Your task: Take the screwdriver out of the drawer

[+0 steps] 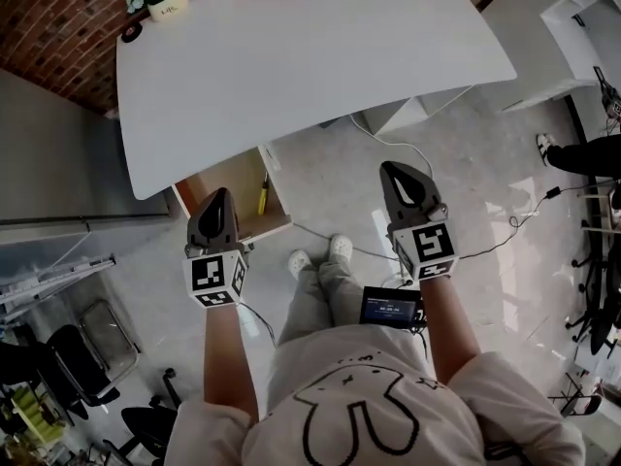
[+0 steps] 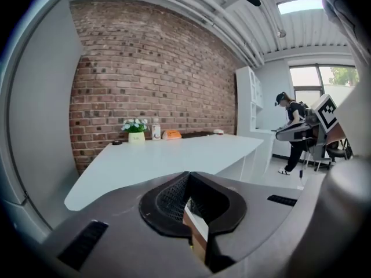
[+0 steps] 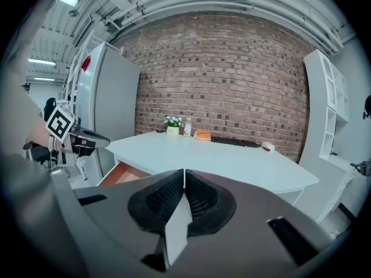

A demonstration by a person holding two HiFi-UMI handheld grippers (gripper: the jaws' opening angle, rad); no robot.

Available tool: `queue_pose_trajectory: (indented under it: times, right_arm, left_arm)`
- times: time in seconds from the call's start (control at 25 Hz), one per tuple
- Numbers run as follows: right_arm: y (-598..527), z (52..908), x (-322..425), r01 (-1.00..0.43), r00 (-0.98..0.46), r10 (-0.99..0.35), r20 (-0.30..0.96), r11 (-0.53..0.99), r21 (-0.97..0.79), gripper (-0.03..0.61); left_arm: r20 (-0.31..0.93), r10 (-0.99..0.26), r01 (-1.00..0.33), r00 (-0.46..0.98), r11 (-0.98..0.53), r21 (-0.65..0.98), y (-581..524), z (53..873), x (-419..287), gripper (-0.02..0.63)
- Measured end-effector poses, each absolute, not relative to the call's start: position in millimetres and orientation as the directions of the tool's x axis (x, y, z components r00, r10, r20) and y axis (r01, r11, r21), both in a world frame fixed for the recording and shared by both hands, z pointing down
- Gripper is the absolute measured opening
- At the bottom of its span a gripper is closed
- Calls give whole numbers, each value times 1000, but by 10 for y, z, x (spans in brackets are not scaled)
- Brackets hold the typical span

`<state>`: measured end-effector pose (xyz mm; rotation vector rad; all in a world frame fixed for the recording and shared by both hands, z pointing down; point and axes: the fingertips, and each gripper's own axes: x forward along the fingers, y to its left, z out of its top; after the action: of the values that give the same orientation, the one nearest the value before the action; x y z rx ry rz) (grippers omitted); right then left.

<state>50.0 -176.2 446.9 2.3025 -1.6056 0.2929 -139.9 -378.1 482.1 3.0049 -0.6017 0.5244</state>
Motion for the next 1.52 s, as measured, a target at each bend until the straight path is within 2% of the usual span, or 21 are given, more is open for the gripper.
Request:
queue_pose_trajectory:
  times: [0.44,0.6,0.64,0.72,0.76,1.32,1.52]
  right_arm:
    - [-1525,5609,626,-947,309,-834,458,-313,69,21]
    - [-1537,5998,652,-949,295,-831,472,-313,42,21]
    - [-1550,6091,652,-950,289,-831,475,-311,34,21]
    - [-1578,6265,641,-952,275,-834,479,-306,14,21]
    - [-1587,6346,637,-952,269,-835,479,-306,2,21]
    - [-1484,7244,779,-936,269,-798,539,-349,-51,21]
    - [-1493,7385,813,-933,271,-794,544,-355,-53,21]
  left_arm:
    - [519,-302,-352,799,-936,-3,-3654,6052,-1210,14]
    - [569,-251,-346,783,-936,63,-3641,6518,-1177,16]
    - [584,-235,-347,777,-934,86,-3643,6637,-1172,30]
    - [616,-197,-335,763,-935,116,-3635,6862,-1164,132]
    - [631,-182,-325,754,-939,117,-3630,6964,-1161,147]
    - [779,-107,-235,617,-970,53,-3800,8004,-1025,133]
    - [879,43,-238,474,-956,174,-3723,8412,-970,128]
